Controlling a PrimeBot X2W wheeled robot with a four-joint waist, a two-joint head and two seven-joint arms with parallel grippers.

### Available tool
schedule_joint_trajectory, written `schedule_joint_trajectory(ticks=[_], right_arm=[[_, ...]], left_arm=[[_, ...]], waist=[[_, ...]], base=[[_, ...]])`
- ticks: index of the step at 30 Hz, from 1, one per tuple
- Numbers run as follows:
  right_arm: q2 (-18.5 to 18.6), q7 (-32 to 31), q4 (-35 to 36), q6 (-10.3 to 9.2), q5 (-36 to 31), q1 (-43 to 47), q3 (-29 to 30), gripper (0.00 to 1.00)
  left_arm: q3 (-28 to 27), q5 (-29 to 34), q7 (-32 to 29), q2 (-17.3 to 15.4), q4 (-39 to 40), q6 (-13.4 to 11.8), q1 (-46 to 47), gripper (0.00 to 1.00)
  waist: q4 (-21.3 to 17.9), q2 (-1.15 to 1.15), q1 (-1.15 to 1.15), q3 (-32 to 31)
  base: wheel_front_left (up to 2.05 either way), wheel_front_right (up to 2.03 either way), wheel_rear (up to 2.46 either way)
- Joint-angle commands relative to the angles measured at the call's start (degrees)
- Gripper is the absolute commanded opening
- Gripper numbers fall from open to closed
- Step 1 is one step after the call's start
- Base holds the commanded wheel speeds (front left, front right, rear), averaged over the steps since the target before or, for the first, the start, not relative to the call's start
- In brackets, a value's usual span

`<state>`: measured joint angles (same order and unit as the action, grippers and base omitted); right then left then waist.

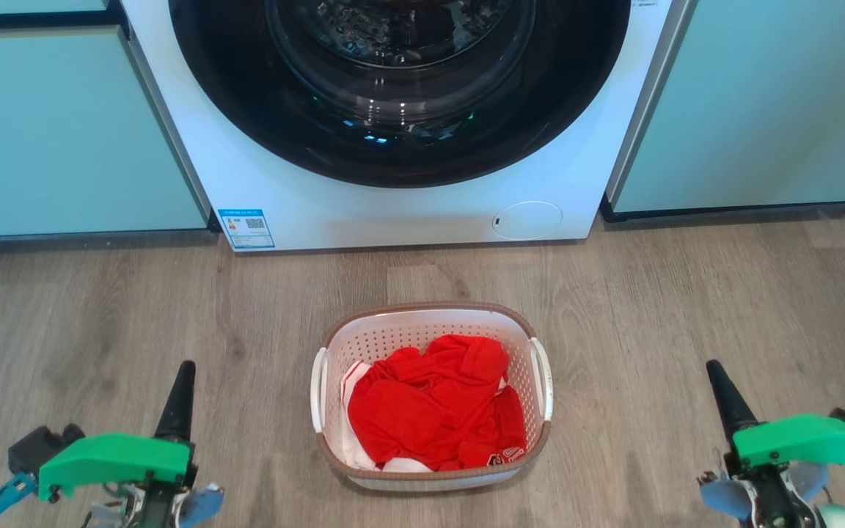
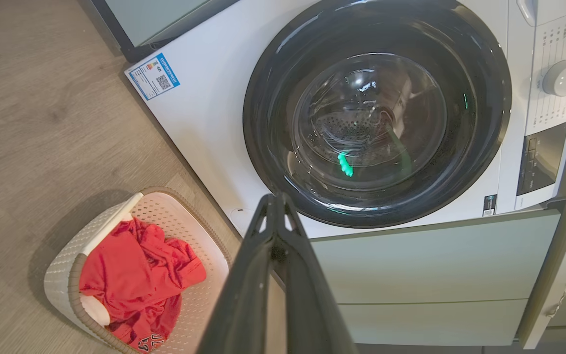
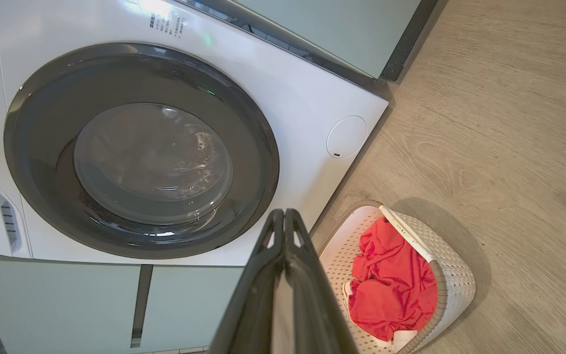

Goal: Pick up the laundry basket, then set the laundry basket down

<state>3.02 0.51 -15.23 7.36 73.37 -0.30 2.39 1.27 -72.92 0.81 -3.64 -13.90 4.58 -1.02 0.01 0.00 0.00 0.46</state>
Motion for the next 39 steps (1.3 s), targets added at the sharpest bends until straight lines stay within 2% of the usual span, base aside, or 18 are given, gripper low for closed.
schedule_joint_trajectory(ticks=[1, 30, 39], right_arm=[[1.19, -0.48, 1.73, 0.1, 1.57, -3.42, -0.35, 0.0], [1.2, -5.38, 1.33, 0.13, 19.86, -5.66, 2.21, 0.0], [1.09, -5.64, 1.31, 0.13, 20.2, -5.73, 2.44, 0.0]], left_arm=[[-1.88, -1.46, -0.51, -0.93, 1.4, 0.42, 3.07, 0.0], [-5.64, -20.46, -5.52, -0.72, -0.01, 2.85, 6.94, 0.0], [-5.92, -20.8, -5.79, -0.59, -0.06, 2.91, 7.05, 0.0]], waist=[[0.0, 0.0, 0.0, -0.01], [-0.01, 0.0, 0.0, -0.27], [-0.01, 0.0, 0.0, -0.28]], base=[[0.0, 0.0, 0.0], [0.0, 0.0, 0.0], [0.0, 0.0, 0.0]])
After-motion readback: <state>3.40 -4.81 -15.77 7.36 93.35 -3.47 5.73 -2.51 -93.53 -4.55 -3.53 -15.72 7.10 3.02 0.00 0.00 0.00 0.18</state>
